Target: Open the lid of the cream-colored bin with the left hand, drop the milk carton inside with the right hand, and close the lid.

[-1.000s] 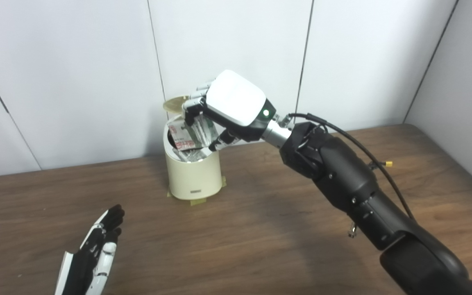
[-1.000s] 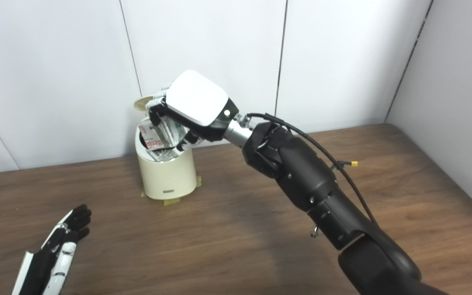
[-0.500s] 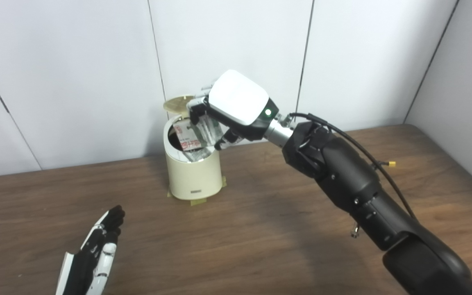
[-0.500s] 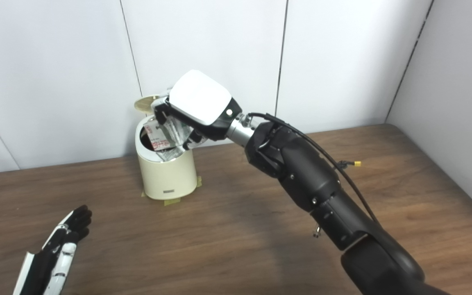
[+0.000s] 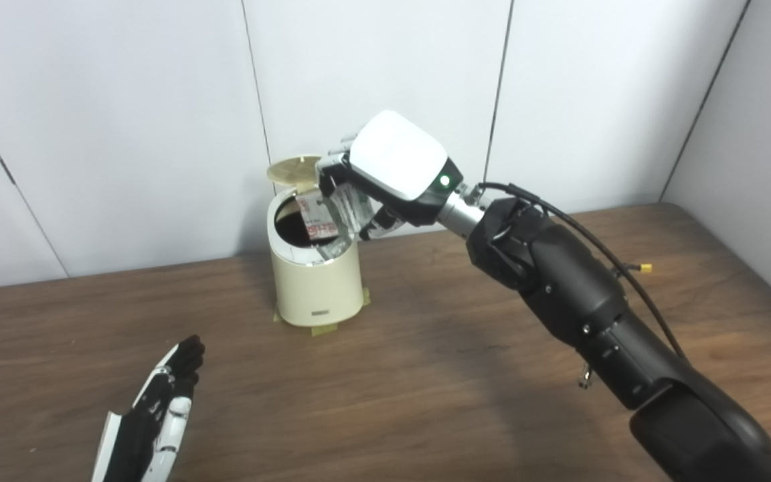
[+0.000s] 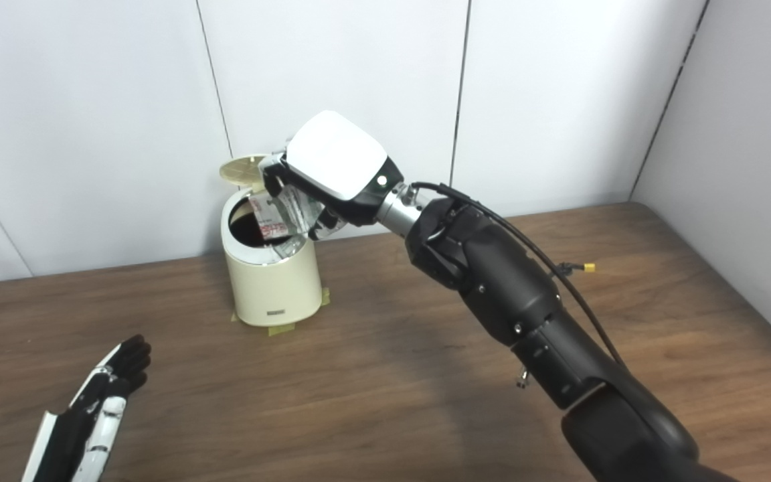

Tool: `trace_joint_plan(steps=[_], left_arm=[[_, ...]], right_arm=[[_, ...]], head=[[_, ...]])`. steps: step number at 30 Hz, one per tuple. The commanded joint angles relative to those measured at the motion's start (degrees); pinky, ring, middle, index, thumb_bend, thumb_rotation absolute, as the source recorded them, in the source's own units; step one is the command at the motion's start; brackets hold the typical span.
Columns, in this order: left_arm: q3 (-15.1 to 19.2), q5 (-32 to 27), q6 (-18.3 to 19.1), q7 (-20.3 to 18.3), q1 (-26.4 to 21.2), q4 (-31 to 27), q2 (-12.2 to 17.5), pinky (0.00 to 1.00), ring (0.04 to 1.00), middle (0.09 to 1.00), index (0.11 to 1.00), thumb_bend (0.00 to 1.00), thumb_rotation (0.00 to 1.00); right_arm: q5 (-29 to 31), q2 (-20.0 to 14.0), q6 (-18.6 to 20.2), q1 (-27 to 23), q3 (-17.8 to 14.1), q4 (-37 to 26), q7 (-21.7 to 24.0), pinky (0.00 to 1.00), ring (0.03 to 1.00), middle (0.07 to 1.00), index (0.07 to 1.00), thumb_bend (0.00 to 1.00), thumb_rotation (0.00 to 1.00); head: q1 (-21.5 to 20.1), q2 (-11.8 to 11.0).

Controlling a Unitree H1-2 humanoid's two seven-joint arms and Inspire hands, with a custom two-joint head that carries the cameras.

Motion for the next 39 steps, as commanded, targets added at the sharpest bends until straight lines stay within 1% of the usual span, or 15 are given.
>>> trace_joint_plan(steps=[1, 3, 6, 8, 9, 10, 11, 13, 19, 23, 25, 28, 30, 35, 39], left_arm=[[0.02, 0.49, -2.27, 0.43, -0.54, -1.11, -1.35, 0.89, 0.908, 0.897, 0.894, 0.37, 0.78], [0.06, 0.43, -2.41, 0.44, -0.57, -0.99, -1.36, 0.89, 0.909, 0.897, 0.895, 0.37, 0.78], [0.07, 0.31, -2.58, 0.42, -0.58, -0.94, -1.38, 0.89, 0.908, 0.896, 0.896, 0.37, 0.77], [0.07, 0.46, -2.56, 0.45, -0.55, -0.96, -1.34, 0.89, 0.909, 0.895, 0.896, 0.38, 0.77], [0.07, 0.50, -2.55, 0.44, -0.55, -0.95, -1.32, 0.89, 0.908, 0.894, 0.896, 0.38, 0.77], [0.06, 0.53, -2.56, 0.43, -0.55, -0.93, -1.31, 0.89, 0.907, 0.895, 0.897, 0.38, 0.77], [0.04, 0.55, -2.56, 0.40, -0.58, -0.89, -1.28, 0.88, 0.905, 0.894, 0.896, 0.39, 0.77], [-0.01, 0.69, -2.74, 0.41, -0.66, -0.72, -1.27, 0.88, 0.906, 0.896, 0.898, 0.39, 0.77], [-0.10, 1.07, -2.64, 0.67, -0.76, -0.62, -1.59, 0.90, 0.903, 0.886, 0.888, 0.39, 0.76], [-0.17, 0.59, -2.76, 0.52, -0.79, -0.50, -1.64, 0.90, 0.904, 0.889, 0.889, 0.38, 0.76], [-0.17, 0.42, -3.04, 0.52, -0.87, -0.27, -1.64, 0.90, 0.904, 0.889, 0.889, 0.38, 0.76], [-0.21, 0.74, -3.18, 0.60, -0.85, -0.24, -1.59, 0.90, 0.904, 0.887, 0.887, 0.38, 0.76], [-0.22, 0.73, -3.34, 0.57, -0.85, -0.20, -1.55, 0.90, 0.904, 0.887, 0.888, 0.37, 0.76], [-0.18, 0.59, -3.07, 0.58, -0.86, -0.27, -1.56, 0.89, 0.904, 0.888, 0.888, 0.37, 0.76], [-0.20, 0.62, -3.17, 0.49, -0.85, -0.23, -1.42, 0.89, 0.903, 0.887, 0.888, 0.38, 0.76]], right_arm=[[1.95, -1.01, 0.37, -3.06, -1.17, -2.24, -0.74, 0.37, 0.455, 0.473, 0.485, 0.52, 0.00], [2.28, -1.07, 0.17, -2.99, -1.08, -2.62, -0.19, 0.38, 0.460, 0.479, 0.480, 0.52, 0.00], [2.97, -1.16, -0.52, -2.89, -1.08, -2.83, -0.28, 0.44, 0.494, 0.483, 0.486, 0.53, 0.00], [3.71, -1.09, -1.46, -2.91, -1.25, -2.19, -1.59, 0.46, 0.514, 0.512, 0.486, 0.53, 0.12], [3.92, -1.09, -1.88, -2.95, -1.30, -1.80, -2.29, 0.47, 0.515, 0.516, 0.503, 0.76, 0.16], [4.00, -1.09, -2.14, -2.98, -1.32, -1.55, -2.74, 0.47, 0.516, 0.520, 0.512, 0.88, 0.19], [4.19, -1.12, -2.53, -3.04, -1.37, -1.22, -3.29, 0.46, 0.518, 0.527, 0.522, 0.95, 0.23], [4.43, -1.22, -3.06, -3.18, -1.38, -0.69, -4.27, 0.46, 0.516, 0.530, 0.526, 0.99, 0.25], [3.82, -1.34, -3.10, -3.33, -1.11, 0.04, -6.75, 0.45, 0.525, 0.543, 0.539, 1.00, 0.26], [2.66, -1.16, -1.89, -3.35, -0.97, -0.32, -6.87, 0.47, 0.558, 0.573, 0.572, 1.00, 0.27], [2.08, -0.98, -1.30, -3.35, -0.98, -0.49, -6.74, 0.55, 0.635, 0.642, 0.630, 1.00, 0.29], [1.60, -0.60, -0.48, -3.36, -1.11, -0.89, -6.62, 0.60, 0.713, 0.718, 0.705, 1.00, 0.30], [1.19, -0.54, -0.41, -3.50, -1.01, -0.64, -7.49, 0.61, 0.738, 0.740, 0.731, 1.00, 0.29], [0.76, -0.45, -0.32, -3.68, -0.83, 0.09, -8.84, 0.65, 0.739, 0.733, 0.726, 1.00, 0.28], [0.73, -0.42, -0.03, -3.42, -0.88, -0.19, -9.05, 0.62, 0.725, 0.719, 0.713, 1.00, 0.27]], head=[[-0.05, 0.04], [-0.01, 0.06], [-0.04, 0.11], [-0.06, 0.14], [-0.10, 0.14], [-0.10, 0.14], [-0.12, 0.13], [-0.11, 0.13], [-0.10, 0.06], [-0.05, 0.01], [-0.07, 0.01], [-0.08, -0.01], [-0.08, -0.01], [-0.07, -0.13], [-0.16, -0.21]])
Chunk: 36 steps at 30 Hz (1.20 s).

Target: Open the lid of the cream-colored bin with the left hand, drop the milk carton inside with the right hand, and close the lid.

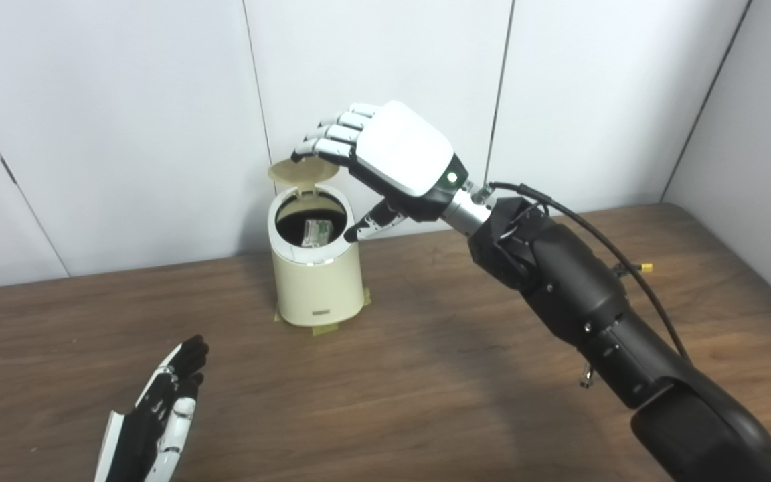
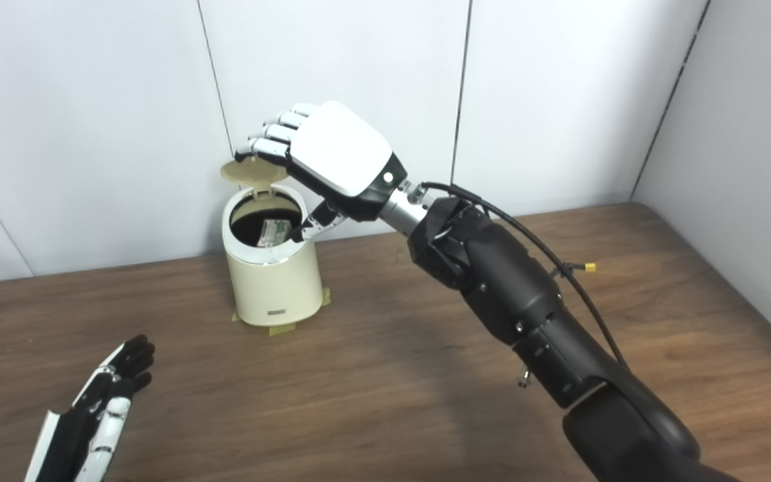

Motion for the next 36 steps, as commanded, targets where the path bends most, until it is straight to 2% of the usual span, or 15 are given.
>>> trace_joint_plan(steps=[1, 5, 6, 7, 10, 12, 14, 18, 19, 22, 26, 29, 32, 34, 36], left_arm=[[0.06, 0.46, -2.21, 0.49, -0.82, -0.73, -1.43, 0.89, 0.903, 0.888, 0.888, 0.38, 0.76], [0.04, 0.37, -2.34, 0.55, -0.80, -0.52, -1.58, 0.89, 0.904, 0.887, 0.886, 0.36, 0.75], [0.05, 0.40, -2.39, 0.59, -0.84, -0.33, -1.61, 0.89, 0.902, 0.886, 0.887, 0.35, 0.74], [0.05, 0.45, -2.42, 0.63, -0.88, -0.18, -1.63, 0.89, 0.898, 0.884, 0.885, 0.35, 0.74], [-0.02, 0.89, -2.68, 0.70, -1.12, 0.30, -1.53, 0.88, 0.887, 0.878, 0.882, 0.35, 0.73], [0.01, 0.97, -3.04, 0.83, -1.21, 0.63, -1.60, 0.87, 0.879, 0.873, 0.879, 0.34, 0.71], [0.01, 1.20, -3.18, 0.99, -1.23, 0.69, -1.66, 0.85, 0.871, 0.868, 0.876, 0.33, 0.70], [0.07, 3.55, -3.42, 1.79, -1.98, -0.40, -1.55, 0.83, 0.848, 0.842, 0.851, 0.31, 0.73], [0.09, 4.23, -3.65, 1.97, -2.27, -0.63, -1.40, 0.82, 0.838, 0.829, 0.839, 0.31, 0.74], [0.19, 8.66, -3.35, 2.37, -4.68, -2.77, 0.28, 0.74, 0.793, 0.784, 0.786, 0.30, 0.76], [1.84, 13.03, -1.09, 2.49, -11.15, -6.65, 1.72, 0.67, 0.741, 0.730, 0.710, 0.25, 0.70], [2.77, 15.82, 2.11, 1.17, -16.51, -8.71, 3.22, 0.72, 0.772, 0.735, 0.721, 0.29, 0.75], [2.38, 20.43, 9.33, -2.19, -23.22, -11.14, 5.69, 0.77, 0.816, 0.773, 0.756, 0.47, 0.85], [1.48, 24.19, 14.60, -4.81, -27.46, -12.18, 7.05, 0.92, 0.880, 0.807, 0.778, 0.66, 0.90], [0.14, 27.76, 18.55, -7.23, -31.22, -12.89, 8.14, 0.98, 0.913, 0.825, 0.789, 0.74, 0.92]], right_arm=[[0.54, -0.22, 1.16, -3.14, -1.10, -0.97, -2.27, 0.62, 0.721, 0.715, 0.709, 1.00, 0.27], [4.03, 0.14, -2.59, -2.66, -1.88, 0.19, -6.93, 0.48, 0.555, 0.579, 0.586, 0.90, 0.34], [5.17, 0.43, -3.34, -2.02, -2.28, -0.03, -8.36, 0.36, 0.412, 0.450, 0.519, 0.67, 0.24], [5.87, 0.63, -3.77, -1.58, -2.55, -0.18, -9.31, 0.29, 0.331, 0.376, 0.494, 0.59, 0.20], [8.78, 3.26, -3.13, 1.87, -5.07, -2.16, -13.16, 0.21, 0.232, 0.273, 0.471, 0.52, 0.16], [14.17, 5.54, -0.78, 5.69, -6.90, -5.55, -10.05, 0.18, 0.209, 0.253, 0.470, 0.51, 0.16], [20.37, 6.85, 2.52, 9.37, -7.83, -9.65, -3.87, 0.19, 0.231, 0.289, 0.469, 0.51, 0.15], [32.88, 9.28, 13.33, 17.88, -9.30, -19.22, 8.90, 0.48, 0.596, 0.629, 0.492, 0.50, 0.16], [34.33, 9.94, 15.08, 19.35, -9.80, -20.72, 10.33, 0.54, 0.671, 0.713, 0.626, 0.50, 0.30], [37.46, 12.04, 17.33, 24.55, -11.43, -23.21, 11.34, 0.67, 0.789, 0.829, 0.807, 0.49, 0.55], [39.17, 12.88, 17.84, 32.37, -13.18, -24.06, 10.97, 0.74, 0.828, 0.860, 0.865, 0.46, 0.62], [40.16, 12.87, 17.77, 36.69, -14.04, -23.56, 10.91, 0.74, 0.836, 0.865, 0.874, 0.50, 0.67], [44.29, 12.80, 15.84, 39.61, -14.88, -21.62, 11.72, 0.71, 0.844, 0.904, 0.926, 0.53, 0.66], [44.85, 12.92, 15.73, 40.72, -14.89, -21.32, 11.80, 0.75, 0.858, 0.921, 0.959, 0.56, 0.68], [45.21, 13.03, 15.58, 41.64, -14.84, -21.12, 11.71, 0.77, 0.868, 0.926, 0.972, 0.57, 0.68]], head=[[-0.05, 0.02], [-0.08, -0.29], [0.04, -0.35], [0.07, -0.36], [0.79, -0.59], [1.62, -0.74], [2.04, -0.90], [2.96, -0.79], [2.96, -0.79], [3.33, -0.66], [3.71, -0.73], [4.04, -0.70], [4.17, -0.75], [4.25, -0.85], [4.47, -1.01]])
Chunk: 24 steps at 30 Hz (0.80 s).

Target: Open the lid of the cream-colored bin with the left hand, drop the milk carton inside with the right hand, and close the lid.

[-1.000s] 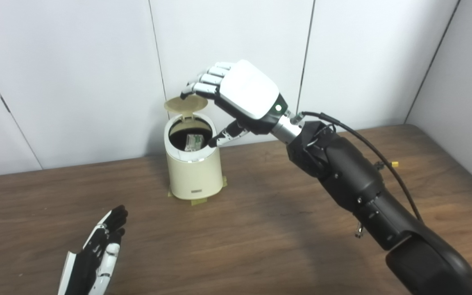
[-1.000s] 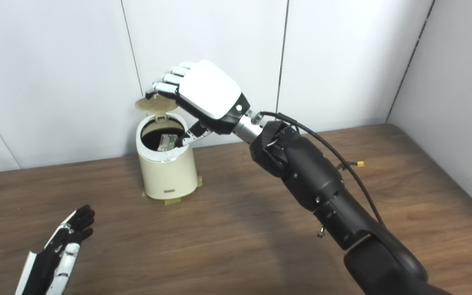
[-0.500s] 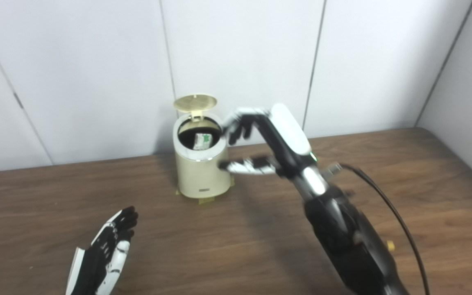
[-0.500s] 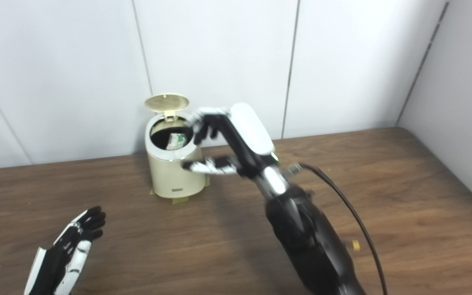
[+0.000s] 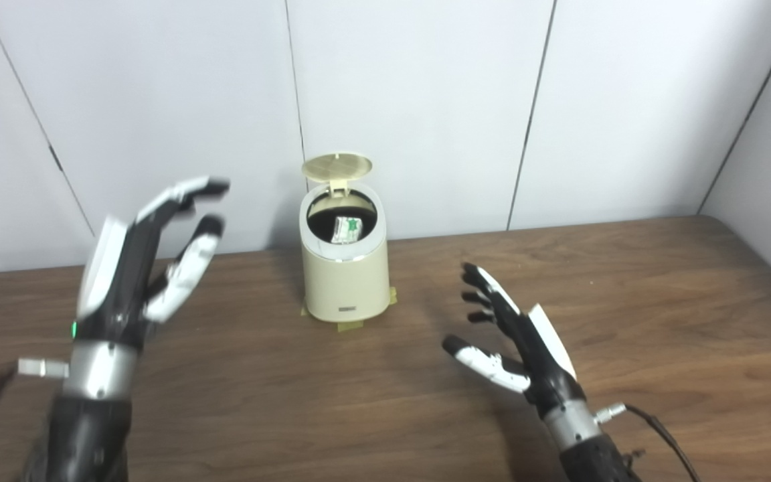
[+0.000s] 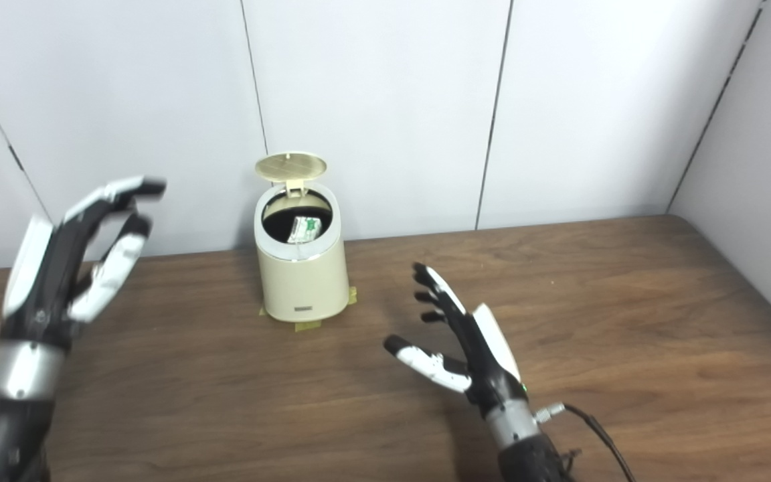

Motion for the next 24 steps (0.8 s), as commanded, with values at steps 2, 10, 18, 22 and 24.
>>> trace_joint_plan(steps=[2, 10, 18, 22, 24], left_arm=[[-2.23, 5.74, 4.89, -3.71, -8.22, -2.07, 1.54, 1.00, 0.930, 0.839, 0.804, 0.82, 0.94], [-11.16, 16.43, 11.21, -13.22, -22.46, 1.25, 1.40, 1.00, 0.995, 0.909, 0.866, 0.92, 0.96], [-18.89, 25.82, 10.60, -17.90, -28.80, 8.04, -0.77, 1.00, 1.000, 0.890, 0.871, 1.00, 0.99], [-19.64, 26.87, 10.46, -18.50, -28.60, 10.73, -2.30, 1.00, 1.000, 0.896, 0.872, 1.00, 1.00], [-20.17, 27.85, 11.00, -19.29, -28.57, 12.03, -2.92, 1.00, 1.000, 0.898, 0.881, 1.00, 1.00]], right_arm=[[1.25, 0.22, -2.58, -0.61, -0.35, -1.41, -0.17, 0.78, 0.875, 0.929, 0.981, 0.57, 0.68], [-1.08, -0.06, -3.04, 2.55, -0.55, 0.19, -1.79, 0.80, 0.884, 0.923, 0.962, 0.51, 0.68], [-1.39, -0.79, -2.95, 2.39, -1.21, 1.79, -2.11, 0.82, 0.897, 0.926, 0.961, 0.50, 0.68], [-2.41, -0.37, -1.80, 2.57, -1.04, 1.93, -2.38, 0.80, 0.887, 0.917, 0.953, 0.53, 0.72], [-2.53, -0.22, -1.45, 2.78, -0.99, 1.81, -2.38, 0.81, 0.886, 0.914, 0.954, 0.53, 0.72]], head=[[0.26, -0.14], [1.12, -0.36], [2.70, -0.56], [2.82, -0.76], [2.89, -0.91]])
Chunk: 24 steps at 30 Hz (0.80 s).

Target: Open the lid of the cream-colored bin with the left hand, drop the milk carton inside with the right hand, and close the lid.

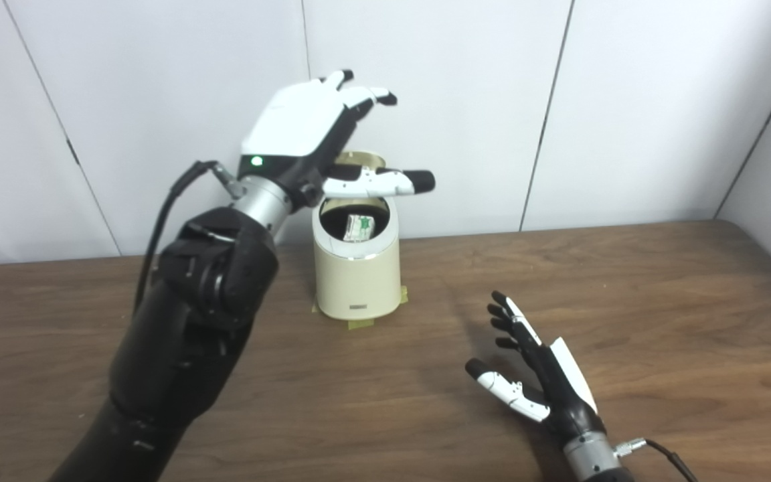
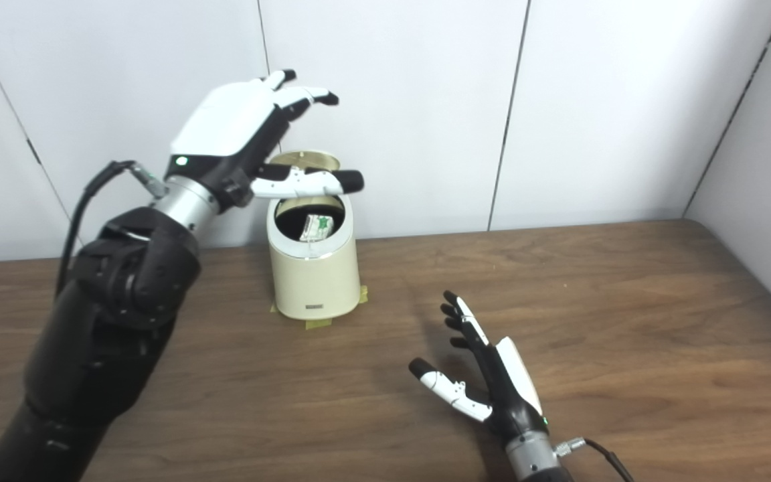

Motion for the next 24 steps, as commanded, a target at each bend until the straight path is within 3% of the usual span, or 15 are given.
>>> trace_joint_plan(steps=[1, 17, 24], left_arm=[[0.14, 1.81, 0.31, 0.18, -2.94, 0.29, -0.33, 1.00, 1.000, 0.899, 0.882, 1.00, 1.00], [0.95, 4.54, 2.84, 0.43, -1.62, 5.61, -2.42, 1.00, 1.000, 0.938, 0.909, 1.00, 1.00], [1.28, 5.28, 3.41, 1.13, -1.87, 7.69, -2.98, 1.00, 1.000, 0.957, 0.936, 1.00, 1.00]], right_arm=[[-0.74, -0.17, -1.07, -0.61, -0.37, -0.01, -0.91, 0.81, 0.886, 0.913, 0.956, 0.53, 0.72], [-1.15, -0.56, -0.61, -0.31, -0.16, -0.02, -0.46, 0.80, 0.890, 0.920, 0.945, 0.49, 0.72], [-1.29, -0.88, 0.21, -0.19, 0.21, -0.12, 0.23, 0.80, 0.891, 0.922, 0.946, 0.48, 0.68]], head=[[-0.01, 0.06], [0.33, -0.50], [0.34, -0.66]])
